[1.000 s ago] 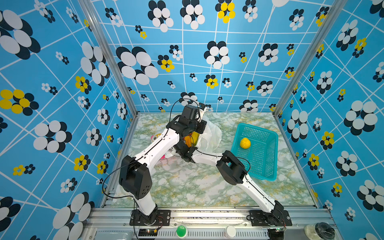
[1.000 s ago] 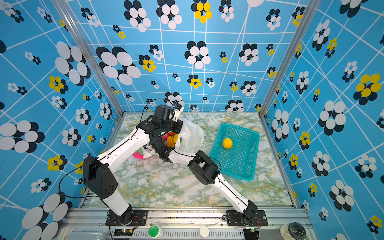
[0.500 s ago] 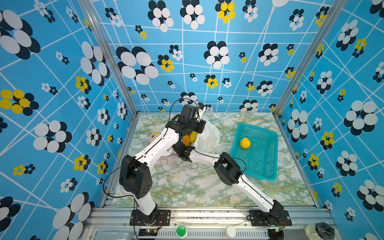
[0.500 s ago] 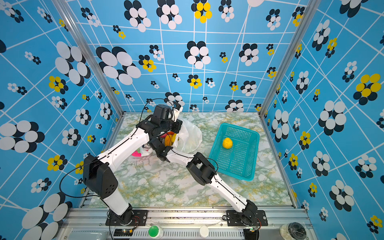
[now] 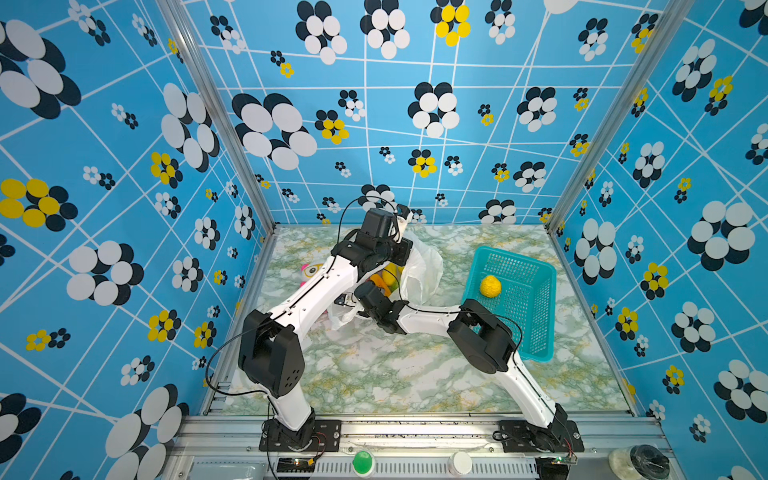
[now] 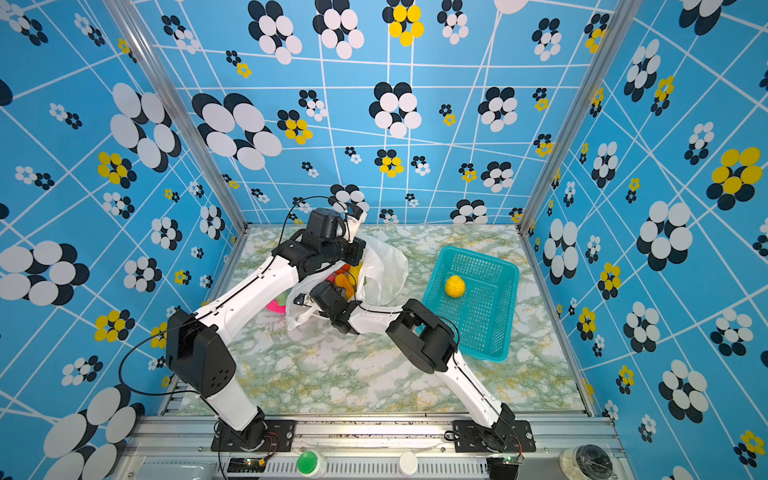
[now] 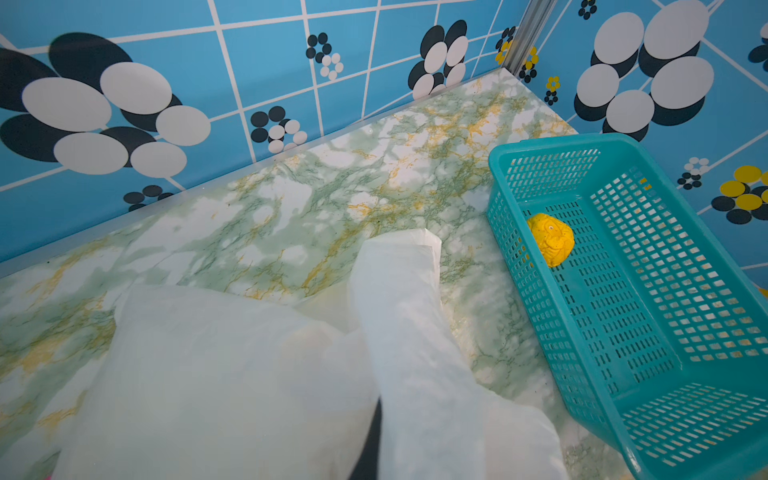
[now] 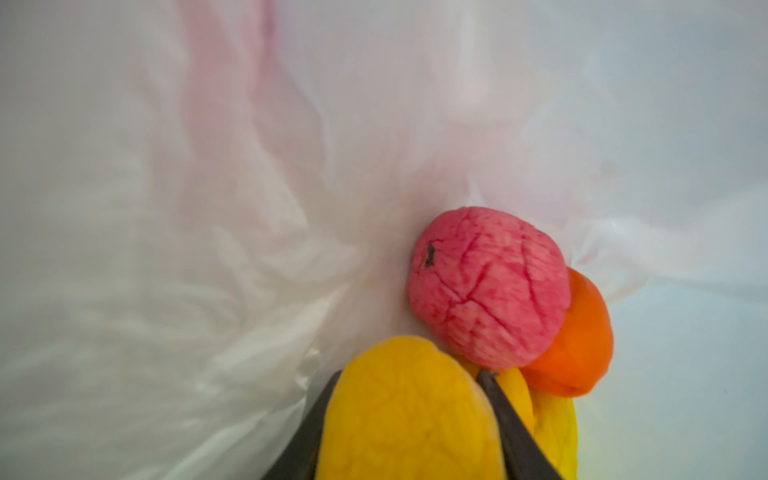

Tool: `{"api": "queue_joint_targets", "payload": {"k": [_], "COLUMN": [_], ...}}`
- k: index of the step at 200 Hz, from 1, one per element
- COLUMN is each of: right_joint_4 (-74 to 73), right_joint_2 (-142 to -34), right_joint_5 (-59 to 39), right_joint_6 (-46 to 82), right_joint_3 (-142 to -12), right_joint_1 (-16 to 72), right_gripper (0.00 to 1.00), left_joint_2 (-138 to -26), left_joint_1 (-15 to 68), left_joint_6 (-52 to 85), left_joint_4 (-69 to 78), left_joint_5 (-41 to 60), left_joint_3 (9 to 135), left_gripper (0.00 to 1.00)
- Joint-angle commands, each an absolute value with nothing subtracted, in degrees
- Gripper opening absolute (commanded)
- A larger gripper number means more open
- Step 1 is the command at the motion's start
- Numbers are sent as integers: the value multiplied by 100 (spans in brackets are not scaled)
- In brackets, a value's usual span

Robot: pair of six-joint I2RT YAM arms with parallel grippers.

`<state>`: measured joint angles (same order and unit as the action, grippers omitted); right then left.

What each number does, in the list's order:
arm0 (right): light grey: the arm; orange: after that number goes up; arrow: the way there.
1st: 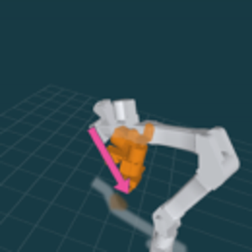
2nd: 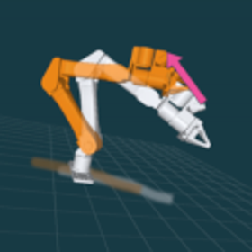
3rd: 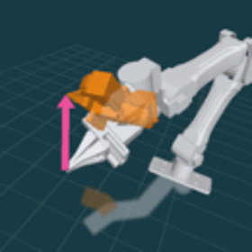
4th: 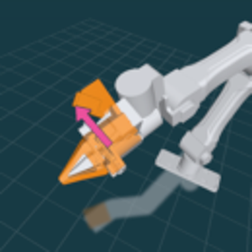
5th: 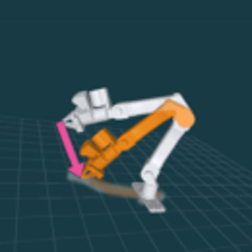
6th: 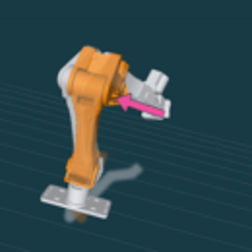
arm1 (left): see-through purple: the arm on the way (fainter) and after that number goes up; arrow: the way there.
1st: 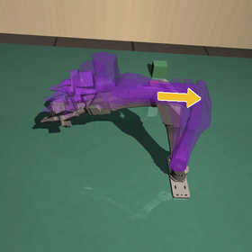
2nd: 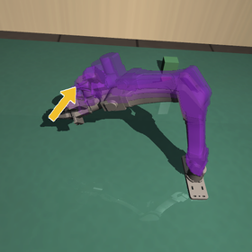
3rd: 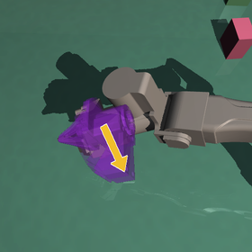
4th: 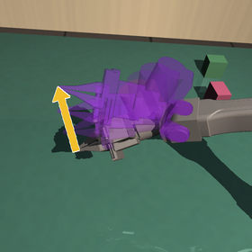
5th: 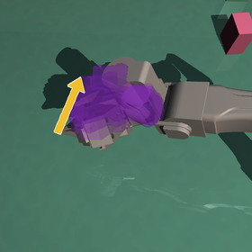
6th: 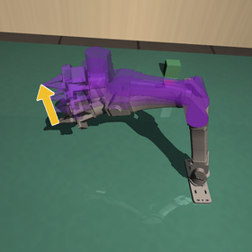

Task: Untie the knot of the plastic bag and take out the fruit
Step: 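Pull the yellow fruit out through the bag opening with the right gripper, then carry the yellow fruit over the teal basket with the right gripper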

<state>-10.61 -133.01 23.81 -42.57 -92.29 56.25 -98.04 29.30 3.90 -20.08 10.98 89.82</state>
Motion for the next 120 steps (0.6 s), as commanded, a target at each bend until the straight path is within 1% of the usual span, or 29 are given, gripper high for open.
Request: {"api": "queue_joint_targets", "payload": {"k": [1, 11, 15, 44, 92, 120], "right_joint_4": [-1485, -1595, -1648, -1865, -2035, -2074], "right_joint_2": [-12645, -12508, -12257, -11593, -10798, -10074], "right_joint_5": [2267, 2281, 2272, 2103, 2064, 2044], "right_joint_6": [-3721, -3595, -3529, -3134, -2636, -2375], "right_joint_3": [-8637, -8349, -8196, -7401, -6500, -5849], "right_joint_1": [5660, 5660, 5660, 5676, 5673, 5673], "right_gripper": [0, 0, 0, 0, 0, 0], "left_joint_2": [-9721, -9721, -9721, -9754, -9774, -9833], "left_joint_1": [2876, 2866, 2866, 2847, 2825, 2815], "left_joint_6": [466, 474, 482, 523, 564, 580], "left_joint_4": [-1890, -1881, -1876, -1881, -1873, -1889], "left_joint_5": [1161, 1126, 1104, 1004, 1014, 1019], "left_joint_3": [9069, 9062, 9055, 9070, 9073, 9120], "left_gripper": [0, 0, 0, 0, 0, 0]}}
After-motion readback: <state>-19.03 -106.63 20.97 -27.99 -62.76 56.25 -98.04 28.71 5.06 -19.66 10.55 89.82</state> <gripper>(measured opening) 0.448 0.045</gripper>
